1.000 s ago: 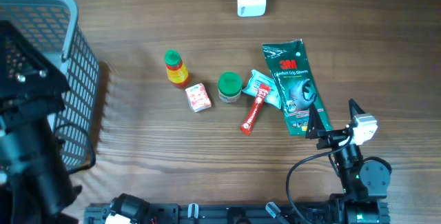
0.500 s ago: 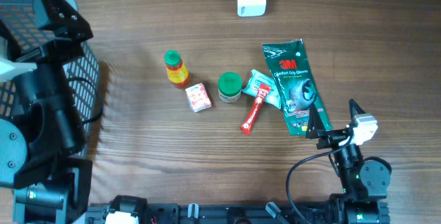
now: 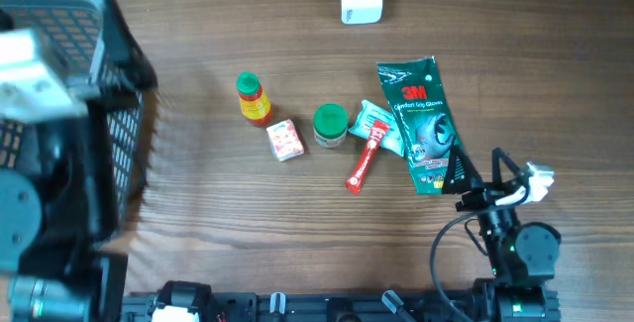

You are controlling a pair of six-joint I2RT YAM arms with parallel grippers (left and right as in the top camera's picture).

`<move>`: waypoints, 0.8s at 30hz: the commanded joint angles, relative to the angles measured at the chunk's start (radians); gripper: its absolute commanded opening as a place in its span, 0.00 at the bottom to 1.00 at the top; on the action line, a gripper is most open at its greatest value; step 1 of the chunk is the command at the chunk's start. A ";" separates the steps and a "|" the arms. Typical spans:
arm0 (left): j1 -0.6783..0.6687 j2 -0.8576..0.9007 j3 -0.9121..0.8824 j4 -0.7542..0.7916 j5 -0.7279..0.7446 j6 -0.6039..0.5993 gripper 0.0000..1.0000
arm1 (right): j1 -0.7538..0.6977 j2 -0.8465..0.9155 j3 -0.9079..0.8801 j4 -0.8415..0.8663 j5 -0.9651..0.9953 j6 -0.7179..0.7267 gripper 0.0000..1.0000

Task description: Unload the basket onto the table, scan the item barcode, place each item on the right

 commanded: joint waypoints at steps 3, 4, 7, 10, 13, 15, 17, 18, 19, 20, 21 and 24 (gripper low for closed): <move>0.007 -0.245 0.002 -0.080 0.174 0.022 1.00 | 0.005 0.178 -0.001 0.010 -0.087 0.404 1.00; 0.009 -0.271 0.002 -0.071 0.174 0.022 1.00 | 0.005 0.212 -0.001 0.014 -0.111 0.462 1.00; 0.009 -0.332 0.002 -0.021 0.174 0.022 1.00 | 0.005 0.328 -0.001 0.028 -0.217 0.664 1.00; 0.012 -0.361 0.001 -0.054 0.155 0.023 1.00 | 0.005 0.405 -0.001 0.064 -0.278 0.460 1.00; 0.033 -0.389 0.000 -0.053 0.156 0.022 1.00 | 0.005 0.455 0.002 0.084 -0.361 0.248 1.00; 0.066 -0.419 -0.002 -0.054 0.156 0.022 1.00 | 0.005 0.489 0.023 0.082 -0.380 0.204 1.00; 0.100 -0.452 -0.018 -0.050 0.156 0.021 1.00 | 0.005 0.510 0.064 0.075 -0.409 0.149 1.00; 0.120 -0.476 -0.037 -0.042 0.156 0.007 1.00 | 0.005 0.521 0.099 0.045 -0.417 0.123 1.00; 0.135 -0.501 -0.059 -0.026 0.156 -0.016 1.00 | 0.005 0.532 0.136 0.003 -0.417 0.098 1.00; 0.150 -0.536 -0.092 -0.001 0.156 -0.050 1.00 | 0.005 0.545 0.182 -0.060 -0.407 0.065 1.00; 0.162 -0.567 -0.127 0.023 0.156 -0.083 1.00 | 0.005 0.557 0.224 -0.134 -0.384 0.035 1.00; 0.193 -0.675 -0.262 0.091 0.155 -0.195 1.00 | 0.005 0.608 0.387 -0.405 -0.257 -0.022 1.00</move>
